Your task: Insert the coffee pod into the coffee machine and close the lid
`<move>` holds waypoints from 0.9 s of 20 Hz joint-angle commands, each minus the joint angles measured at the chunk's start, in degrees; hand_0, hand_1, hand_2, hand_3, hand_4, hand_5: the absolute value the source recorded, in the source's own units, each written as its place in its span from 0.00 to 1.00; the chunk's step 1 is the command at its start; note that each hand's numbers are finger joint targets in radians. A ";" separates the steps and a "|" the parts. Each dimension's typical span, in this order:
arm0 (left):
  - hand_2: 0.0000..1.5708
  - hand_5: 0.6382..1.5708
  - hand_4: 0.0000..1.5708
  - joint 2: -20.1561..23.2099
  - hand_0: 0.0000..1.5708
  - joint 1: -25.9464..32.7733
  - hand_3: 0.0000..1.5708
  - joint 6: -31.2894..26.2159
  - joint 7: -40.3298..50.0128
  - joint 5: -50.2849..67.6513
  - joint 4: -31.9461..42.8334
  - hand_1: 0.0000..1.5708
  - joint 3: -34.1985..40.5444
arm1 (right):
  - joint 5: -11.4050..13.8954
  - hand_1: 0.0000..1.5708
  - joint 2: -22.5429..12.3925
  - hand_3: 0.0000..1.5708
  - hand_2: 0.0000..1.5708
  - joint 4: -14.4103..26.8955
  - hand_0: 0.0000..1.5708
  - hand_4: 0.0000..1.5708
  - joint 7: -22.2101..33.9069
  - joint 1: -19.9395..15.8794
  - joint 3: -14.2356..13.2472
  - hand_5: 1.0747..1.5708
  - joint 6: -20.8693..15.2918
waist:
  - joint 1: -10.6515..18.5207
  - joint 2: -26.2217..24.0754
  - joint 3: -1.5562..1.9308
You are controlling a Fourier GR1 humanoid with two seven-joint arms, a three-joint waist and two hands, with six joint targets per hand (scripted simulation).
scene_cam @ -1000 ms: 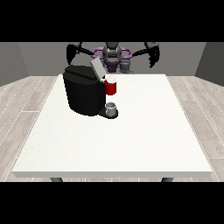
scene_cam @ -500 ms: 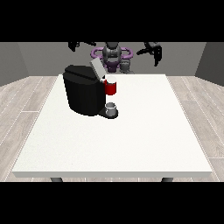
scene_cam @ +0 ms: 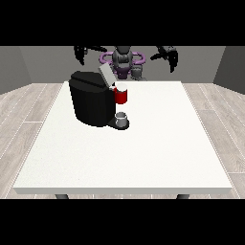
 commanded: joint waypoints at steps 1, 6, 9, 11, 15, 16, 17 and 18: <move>0.00 1.00 0.23 0.43 0.00 0.02 0.00 -0.25 2.94 1.70 -5.41 0.00 -0.30 | -3.44 0.00 -0.91 0.00 0.00 3.04 0.00 0.08 2.95 -3.91 -2.75 1.00 0.98 | 1.54 2.67 0.01; 0.00 1.00 0.17 -0.01 0.00 8.38 0.00 -1.64 2.27 3.47 -13.04 0.00 -4.76 | -2.29 0.00 -0.09 0.00 0.00 6.61 0.00 0.04 0.37 -3.79 -2.27 1.00 -0.59 | 3.16 3.66 0.00; 0.00 1.00 0.24 -0.37 0.00 9.01 0.00 1.49 6.37 4.17 -18.69 0.00 -6.38 | -1.83 0.00 -1.11 0.00 0.00 7.95 0.00 0.00 1.20 -6.84 -1.11 1.00 0.44 | 0.87 5.42 0.00; 0.00 1.00 0.24 0.99 0.00 5.89 0.00 -0.68 8.11 5.78 -20.31 0.00 -5.01 | -1.95 0.00 -0.15 0.00 0.00 9.62 0.00 0.00 -2.22 -8.69 -1.30 1.00 -0.08 | 1.85 8.47 0.01; 0.00 1.00 0.24 4.75 0.00 8.93 0.00 -1.15 7.87 7.93 -21.90 0.00 -2.21 | -0.49 0.00 2.41 0.00 0.00 7.83 0.00 0.00 -0.99 -8.23 2.59 1.00 0.01 | -1.35 8.01 -0.01; 0.00 1.00 0.24 3.19 0.00 9.53 0.00 2.34 1.93 5.46 -19.36 0.00 -2.80 | 0.01 0.00 3.19 0.00 0.00 7.62 0.00 0.00 -1.90 -9.60 3.62 1.00 0.17 | -2.38 11.18 -0.02; 0.00 1.00 0.23 2.04 0.00 10.44 0.00 0.19 7.59 6.81 -24.27 0.00 -5.20 | 0.01 0.00 2.92 0.00 0.00 10.34 0.00 0.00 -2.06 -10.88 2.04 1.00 -1.87 | 0.40 9.74 0.00; 0.00 1.00 0.24 3.04 0.00 8.96 0.00 0.73 7.13 7.06 -24.18 0.00 -4.28 | 0.68 0.00 2.28 0.00 0.00 10.75 0.00 0.00 -4.05 -11.48 2.56 1.00 -0.97 | -0.39 11.63 -0.01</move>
